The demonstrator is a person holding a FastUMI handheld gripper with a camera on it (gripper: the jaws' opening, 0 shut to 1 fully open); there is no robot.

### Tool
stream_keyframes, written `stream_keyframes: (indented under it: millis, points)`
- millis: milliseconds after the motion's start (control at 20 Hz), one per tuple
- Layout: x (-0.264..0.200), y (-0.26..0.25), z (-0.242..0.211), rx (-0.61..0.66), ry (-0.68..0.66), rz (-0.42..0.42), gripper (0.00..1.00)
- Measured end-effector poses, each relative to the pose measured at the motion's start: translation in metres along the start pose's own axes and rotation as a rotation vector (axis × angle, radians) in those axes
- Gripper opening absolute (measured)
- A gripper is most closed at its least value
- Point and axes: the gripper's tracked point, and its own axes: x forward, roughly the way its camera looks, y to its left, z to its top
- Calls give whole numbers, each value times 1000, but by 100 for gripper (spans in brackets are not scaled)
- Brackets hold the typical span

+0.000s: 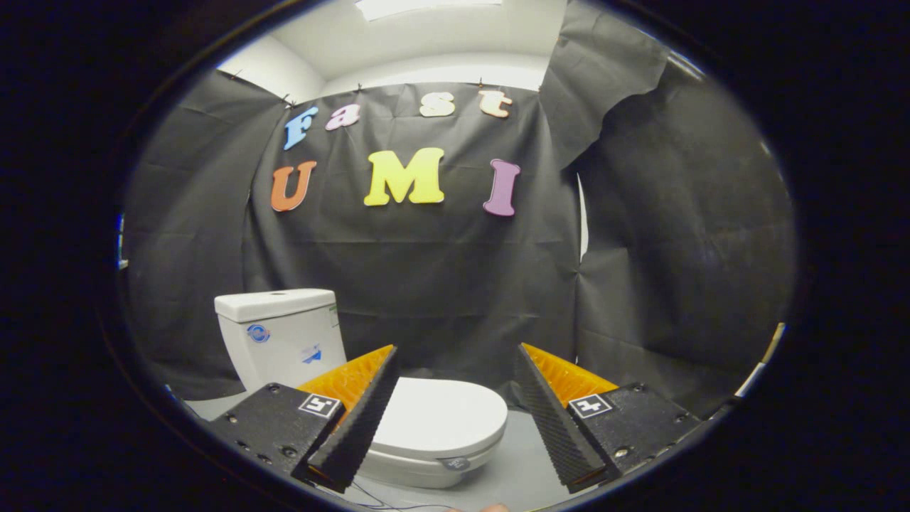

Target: Open the toilet lid.

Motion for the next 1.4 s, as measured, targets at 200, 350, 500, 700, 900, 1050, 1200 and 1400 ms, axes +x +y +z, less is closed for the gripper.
stream_keyframes:
  millis: [200, 350, 500, 700, 900, 1050, 1200, 1400]
  points:
    - [14, -8, -17, 18, 50, -6, 100]
    - [26, -19, -32, 41, 101, -25, 100]
    - [40, -38, -62, 49, 192, -72, 100]
    - [55, -51, -95, 129, 307, -83, 100]
    - [71, -63, -129, 295, 431, -92, 100]
    - [74, -56, -165, 452, 567, -82, 100]
    - [72, -52, -207, 593, 674, -62, 100]
    - [68, -36, -258, 679, 795, -49, 99]
